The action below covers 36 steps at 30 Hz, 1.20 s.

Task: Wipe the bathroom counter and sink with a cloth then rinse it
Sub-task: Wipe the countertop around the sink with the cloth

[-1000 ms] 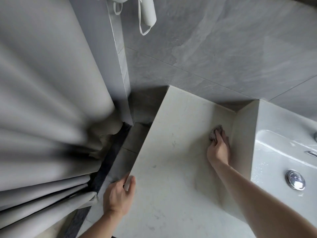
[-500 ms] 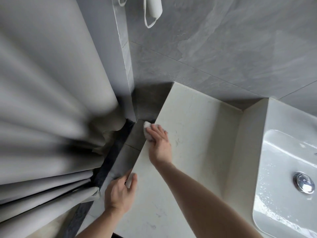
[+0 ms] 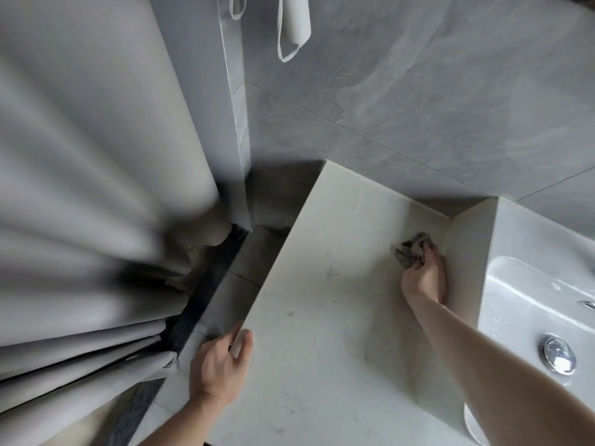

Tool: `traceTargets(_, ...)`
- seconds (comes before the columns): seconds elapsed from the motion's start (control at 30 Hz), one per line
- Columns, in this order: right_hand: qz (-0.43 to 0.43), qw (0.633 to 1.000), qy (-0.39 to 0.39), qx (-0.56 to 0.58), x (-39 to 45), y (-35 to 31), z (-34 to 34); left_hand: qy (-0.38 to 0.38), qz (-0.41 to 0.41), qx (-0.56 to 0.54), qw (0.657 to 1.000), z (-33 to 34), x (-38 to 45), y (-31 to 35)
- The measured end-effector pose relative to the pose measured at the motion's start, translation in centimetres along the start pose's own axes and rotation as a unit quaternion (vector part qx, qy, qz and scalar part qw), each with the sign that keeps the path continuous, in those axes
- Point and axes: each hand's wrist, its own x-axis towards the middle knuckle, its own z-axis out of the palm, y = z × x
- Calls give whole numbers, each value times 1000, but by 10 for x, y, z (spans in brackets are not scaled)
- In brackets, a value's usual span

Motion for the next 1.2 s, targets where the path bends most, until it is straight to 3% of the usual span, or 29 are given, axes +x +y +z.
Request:
traceTargets(0.1,-16,997,25,-65,-6,-7,20,-1,8,1,1000,0,0,0)
traceTargets(0.2,-14,998,29,-51,-14,-39,47,0,9,10,1000,-1,0,1)
traceTargets(0.37,-141,988,-33,-55,-30,-111,100,6,-2,12,1000,-1,1,3)
traceTargets(0.5,-264,959,-102,-13,-69,-163,124,5,-8,13,1000,-2,0,4)
traceTargets(0.6,-313,928,-203,6,-90,-175,125,-2,-22,1,1000,-3,0,5)
traceTargets(0.67,-328,916,-231,20,-89,-169,116,-7,-21,1,1000,-5,1,5)
traceTargets(0.73,-311,927,-205,53,-73,-158,98,-14,-21,3,1000,-5,0,6)
traceTargets(0.87,-167,978,-90,86,-2,-102,55,-17,-24,-2,1000,-7,1,7)
traceTargets(1.0,-59,995,41,69,48,-51,9,-17,-23,-8,1000,-10,-1,9)
traceTargets(1.1,19,998,47,30,71,-27,5,-14,-22,-6,1000,-9,0,9)
traceTargets(1.2,15,999,26,-13,69,-29,31,-17,-17,-5,1000,-8,0,6)
